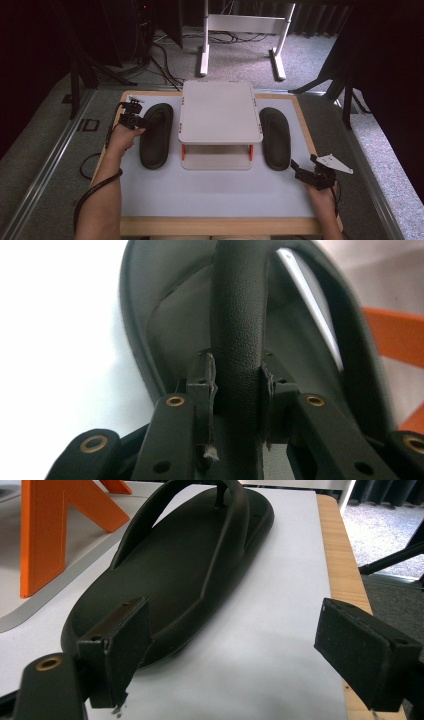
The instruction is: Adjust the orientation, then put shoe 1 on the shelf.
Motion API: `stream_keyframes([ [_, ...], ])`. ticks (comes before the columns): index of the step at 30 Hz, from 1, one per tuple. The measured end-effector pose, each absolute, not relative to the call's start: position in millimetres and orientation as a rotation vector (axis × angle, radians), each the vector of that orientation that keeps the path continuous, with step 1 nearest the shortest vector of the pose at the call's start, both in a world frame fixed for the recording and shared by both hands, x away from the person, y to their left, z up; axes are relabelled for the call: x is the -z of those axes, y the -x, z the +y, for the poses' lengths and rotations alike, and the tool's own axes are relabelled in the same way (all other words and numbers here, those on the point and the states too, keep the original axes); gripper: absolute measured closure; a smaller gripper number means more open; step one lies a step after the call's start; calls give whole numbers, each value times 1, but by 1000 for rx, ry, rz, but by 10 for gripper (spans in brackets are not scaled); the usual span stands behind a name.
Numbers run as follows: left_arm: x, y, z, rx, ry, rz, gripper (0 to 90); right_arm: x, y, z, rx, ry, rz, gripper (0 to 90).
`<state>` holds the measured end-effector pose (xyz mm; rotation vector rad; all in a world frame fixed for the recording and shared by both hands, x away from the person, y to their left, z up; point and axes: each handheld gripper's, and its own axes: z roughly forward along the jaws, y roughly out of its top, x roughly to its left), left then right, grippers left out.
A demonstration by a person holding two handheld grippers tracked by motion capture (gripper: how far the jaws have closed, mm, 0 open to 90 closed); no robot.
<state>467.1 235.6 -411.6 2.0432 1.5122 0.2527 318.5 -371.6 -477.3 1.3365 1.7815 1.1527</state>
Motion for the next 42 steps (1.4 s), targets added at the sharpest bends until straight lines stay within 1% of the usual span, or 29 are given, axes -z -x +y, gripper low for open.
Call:
stream_keyframes([
  [7, 404, -445, 241, -269, -1995, 1533, 720, 477, -318, -371, -1147, -1337, 1782, 144],
  [11, 395, -436, 244, -274, -1997, 1541, 719, 477, -318, -371, -1144, -1338, 1781, 144],
  [21, 350, -424, 254, -292, -1937, 1547, 720, 477, -318, -371, -1140, -1337, 1783, 143],
  [22, 350, -424, 254, -292, -1937, 1547, 720, 477, -318, -371, -1140, -1337, 1783, 143],
  [24, 337, -422, 252, -299, -1930, 1540, 720, 477, -318, -371, -1141, -1337, 1783, 143],
  [34, 306, -419, 240, -321, -1932, 1524, 724, 477, -318, -371, -1142, -1335, 1785, 143],
  [42, 273, -420, 224, -327, -1909, 1490, 724, 477, -318, -371, -1146, -1334, 1783, 143],
])
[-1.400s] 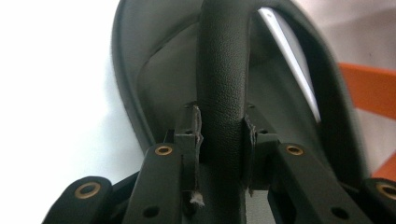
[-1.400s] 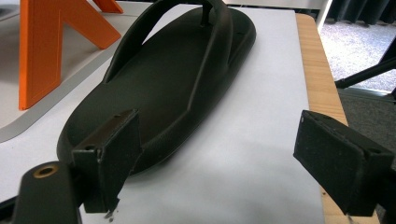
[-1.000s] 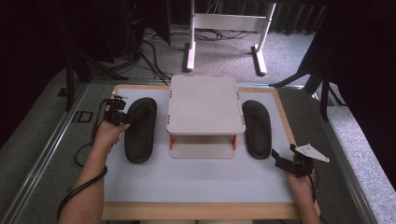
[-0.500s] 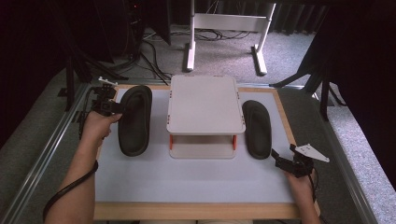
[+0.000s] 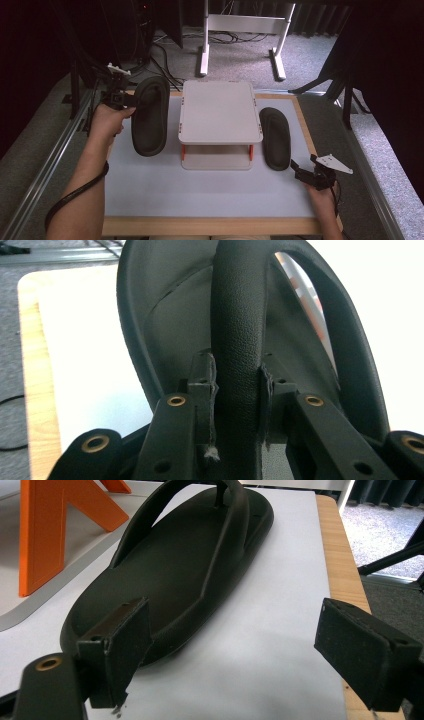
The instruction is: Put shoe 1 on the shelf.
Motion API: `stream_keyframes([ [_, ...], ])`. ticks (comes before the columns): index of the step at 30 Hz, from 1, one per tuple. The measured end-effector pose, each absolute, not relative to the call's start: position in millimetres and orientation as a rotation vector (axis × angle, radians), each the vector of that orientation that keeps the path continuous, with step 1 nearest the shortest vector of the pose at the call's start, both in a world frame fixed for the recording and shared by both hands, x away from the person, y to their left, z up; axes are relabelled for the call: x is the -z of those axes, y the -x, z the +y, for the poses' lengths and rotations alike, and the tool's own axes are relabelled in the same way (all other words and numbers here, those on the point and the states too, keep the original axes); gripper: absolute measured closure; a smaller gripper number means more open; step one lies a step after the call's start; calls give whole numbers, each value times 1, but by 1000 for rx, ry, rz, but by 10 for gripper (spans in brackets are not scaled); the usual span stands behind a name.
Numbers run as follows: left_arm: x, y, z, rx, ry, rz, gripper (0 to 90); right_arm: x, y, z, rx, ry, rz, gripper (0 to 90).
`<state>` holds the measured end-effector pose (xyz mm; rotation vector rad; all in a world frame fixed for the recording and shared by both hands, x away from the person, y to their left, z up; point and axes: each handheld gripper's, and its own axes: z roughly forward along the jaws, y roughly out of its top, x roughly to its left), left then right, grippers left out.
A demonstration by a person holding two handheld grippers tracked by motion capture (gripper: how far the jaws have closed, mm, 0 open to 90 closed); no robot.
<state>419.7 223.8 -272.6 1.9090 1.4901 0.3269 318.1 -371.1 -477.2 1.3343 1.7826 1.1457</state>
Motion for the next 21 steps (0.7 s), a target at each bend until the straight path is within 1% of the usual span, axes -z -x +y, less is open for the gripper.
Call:
stream_keyframes([
  [4, 263, -421, 215, -320, -1911, 1478, 724, 477, -318, -371, -1150, -1328, 1785, 140],
  [8, 256, -423, 206, -313, -1913, 1463, 724, 477, -317, -370, -1149, -1301, 1788, 111],
  [21, 243, -435, 169, -285, -1943, 1419, 723, 477, -315, -372, -1172, -1293, 1774, 112],
])
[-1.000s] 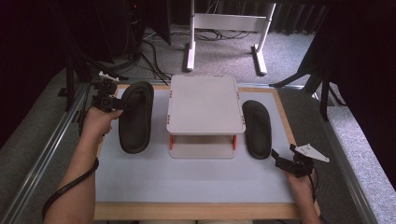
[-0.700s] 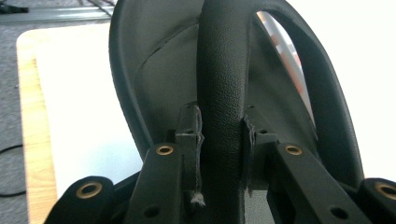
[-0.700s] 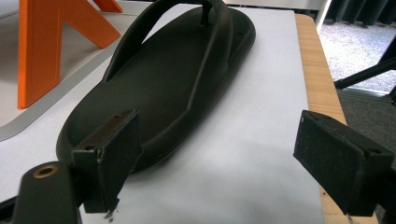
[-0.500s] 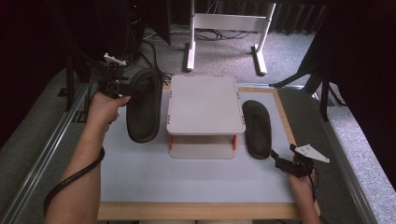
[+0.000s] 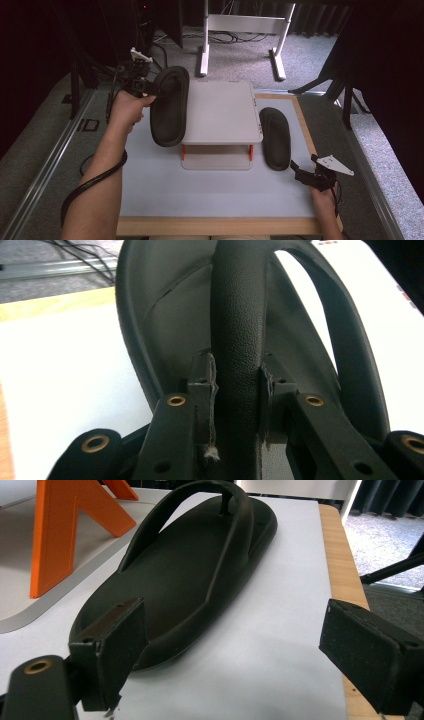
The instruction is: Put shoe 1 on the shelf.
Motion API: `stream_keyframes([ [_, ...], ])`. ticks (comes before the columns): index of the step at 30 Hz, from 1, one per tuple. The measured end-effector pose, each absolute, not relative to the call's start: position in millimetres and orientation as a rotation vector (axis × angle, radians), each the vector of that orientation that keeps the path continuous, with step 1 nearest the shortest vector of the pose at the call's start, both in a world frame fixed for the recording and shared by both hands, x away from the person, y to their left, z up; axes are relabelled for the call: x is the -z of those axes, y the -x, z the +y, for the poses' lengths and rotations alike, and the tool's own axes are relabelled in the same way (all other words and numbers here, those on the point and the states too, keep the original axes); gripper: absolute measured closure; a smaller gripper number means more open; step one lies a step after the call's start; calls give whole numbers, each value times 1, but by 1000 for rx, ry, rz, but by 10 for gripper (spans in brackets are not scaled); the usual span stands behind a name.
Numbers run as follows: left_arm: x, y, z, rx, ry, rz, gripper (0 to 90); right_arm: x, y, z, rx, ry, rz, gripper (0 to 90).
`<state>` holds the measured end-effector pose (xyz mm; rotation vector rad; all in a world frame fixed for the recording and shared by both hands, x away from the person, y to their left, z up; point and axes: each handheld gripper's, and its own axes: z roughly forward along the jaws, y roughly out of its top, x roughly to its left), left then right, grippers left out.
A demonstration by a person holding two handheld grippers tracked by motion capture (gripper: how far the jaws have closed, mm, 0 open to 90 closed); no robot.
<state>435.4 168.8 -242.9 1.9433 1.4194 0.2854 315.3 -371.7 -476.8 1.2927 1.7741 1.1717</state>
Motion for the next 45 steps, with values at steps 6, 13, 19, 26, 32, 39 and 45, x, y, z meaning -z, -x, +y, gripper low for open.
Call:
stream_keyframes([
  [6, 241, -442, 149, -280, -1951, 1412, 723, 477, -315, -372, -1170, -1296, 1770, 111],
  [13, 245, -451, 126, -240, -1943, 1406, 722, 477, -315, -372, -1172, -1297, 1764, 112],
  [19, 252, -456, 111, -243, -1947, 1430, 721, 477, -315, -372, -1171, -1296, 1766, 111],
  [26, 266, -463, 95, -214, -1925, 1451, 720, 477, -315, -372, -1178, -1300, 1769, 111],
  [32, 270, -466, 88, -214, -1933, 1454, 718, 477, -316, -372, -1177, -1297, 1774, 112],
  [39, 272, -468, 79, -217, -1964, 1447, 707, 477, -316, -373, -1177, -1303, 1773, 111],
  [45, 270, -464, 85, -171, -1961, 1362, 537, 477, -316, -373, -1176, -1300, 1776, 112],
])
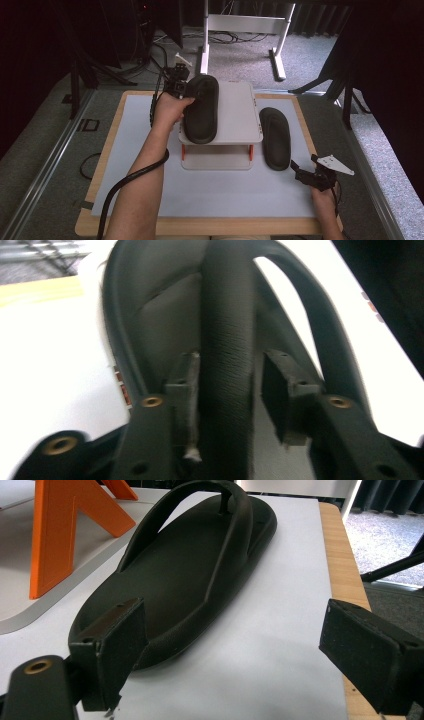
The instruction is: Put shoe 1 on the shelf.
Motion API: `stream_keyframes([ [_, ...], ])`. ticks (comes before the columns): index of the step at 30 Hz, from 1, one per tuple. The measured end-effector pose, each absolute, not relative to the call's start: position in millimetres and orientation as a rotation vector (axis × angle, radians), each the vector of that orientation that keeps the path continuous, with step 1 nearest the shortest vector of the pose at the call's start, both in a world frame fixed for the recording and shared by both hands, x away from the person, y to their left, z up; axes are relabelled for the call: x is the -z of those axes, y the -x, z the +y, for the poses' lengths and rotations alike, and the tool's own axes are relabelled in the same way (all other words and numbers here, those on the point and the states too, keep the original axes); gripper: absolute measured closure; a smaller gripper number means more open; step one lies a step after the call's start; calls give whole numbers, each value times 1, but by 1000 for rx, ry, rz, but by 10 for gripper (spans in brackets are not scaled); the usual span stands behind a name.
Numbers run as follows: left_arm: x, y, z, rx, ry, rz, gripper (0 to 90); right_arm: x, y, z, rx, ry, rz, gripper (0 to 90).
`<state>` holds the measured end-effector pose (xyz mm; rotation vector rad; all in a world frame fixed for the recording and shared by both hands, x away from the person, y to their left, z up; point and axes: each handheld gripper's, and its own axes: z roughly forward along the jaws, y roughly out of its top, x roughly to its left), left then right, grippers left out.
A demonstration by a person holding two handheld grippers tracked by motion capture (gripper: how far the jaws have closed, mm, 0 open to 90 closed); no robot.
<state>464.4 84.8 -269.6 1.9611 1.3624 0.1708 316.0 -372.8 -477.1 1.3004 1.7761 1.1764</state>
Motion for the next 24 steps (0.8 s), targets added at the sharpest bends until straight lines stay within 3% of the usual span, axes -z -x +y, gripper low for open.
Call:
stream_keyframes([
  [4, 267, -460, 85, -182, -1980, 1329, 463, 477, -316, -373, -1176, -1300, 1777, 112],
  [10, 261, -451, 94, -205, -1954, 1276, 434, 477, -316, -373, -1177, -1300, 1778, 112],
  [24, 252, -425, 138, -288, -1911, 1253, 458, 477, -316, -372, -1177, -1302, 1781, 112],
])
